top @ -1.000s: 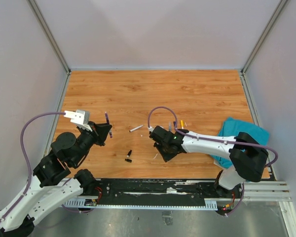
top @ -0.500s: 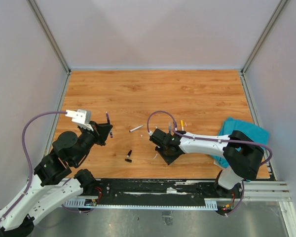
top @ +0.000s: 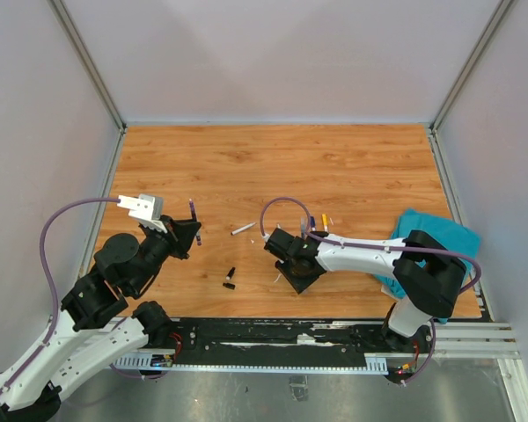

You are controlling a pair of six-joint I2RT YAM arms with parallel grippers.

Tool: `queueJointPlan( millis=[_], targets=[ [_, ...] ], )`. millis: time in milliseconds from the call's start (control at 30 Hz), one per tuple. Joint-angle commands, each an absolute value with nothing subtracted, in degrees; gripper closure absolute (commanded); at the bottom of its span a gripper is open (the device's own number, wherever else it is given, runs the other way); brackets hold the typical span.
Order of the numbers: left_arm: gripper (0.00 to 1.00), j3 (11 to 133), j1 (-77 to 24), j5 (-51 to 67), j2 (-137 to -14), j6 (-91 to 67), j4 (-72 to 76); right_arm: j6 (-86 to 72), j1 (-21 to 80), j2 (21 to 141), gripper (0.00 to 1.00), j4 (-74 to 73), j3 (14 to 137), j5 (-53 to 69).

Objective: Insert the pens into the pen caps
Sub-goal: Place the pen cap at the center of the board, then pick up the pen cap from the center of the board.

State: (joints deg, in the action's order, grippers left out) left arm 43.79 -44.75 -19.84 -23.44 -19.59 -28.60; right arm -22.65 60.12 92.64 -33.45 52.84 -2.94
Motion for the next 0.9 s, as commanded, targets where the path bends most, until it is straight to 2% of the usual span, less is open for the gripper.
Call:
queueJointPlan(
  millis=[0,100,233,467,567,733,867],
  targets=[
    [0.99,43.3,-44.6,-20.5,-24.0,-19.3,-27.4,-22.5,61.2,95.9,0.75,-35.0,51.4,-4.3],
    [0.99,43.1,-44.6,-20.8,-24.7,-19.3,-27.3,-22.6,61.2,95.8,0.83,-35.2,50.8,-4.5],
    [0.99,43.2,-44.6,-19.4,-27.4,-18.9,-26.9,-22.5,61.2,94.3,0.99,-35.3,50.3,-5.2],
    [1.00,43.3,-44.6,-16.7,-31.5,-18.9,-25.0,-19.4,61.1,85.0,0.99,-33.9,49.3,-5.9],
    [1.00,42.3,-44.6,-15.1,-33.2,-19.7,-23.2,-17.0,61.1,79.4,0.99,-30.4,47.9,-2.8],
    [1.00,39.4,-44.6,-9.2,-37.1,-20.3,-17.4,-16.6,60.9,70.6,0.99,-24.3,45.7,-6.7],
    [0.99,36.8,-44.7,-6.1,-39.9,-22.0,-12.2,-17.2,58.7,66.6,0.99,-20.3,44.6,-3.0]
  ],
)
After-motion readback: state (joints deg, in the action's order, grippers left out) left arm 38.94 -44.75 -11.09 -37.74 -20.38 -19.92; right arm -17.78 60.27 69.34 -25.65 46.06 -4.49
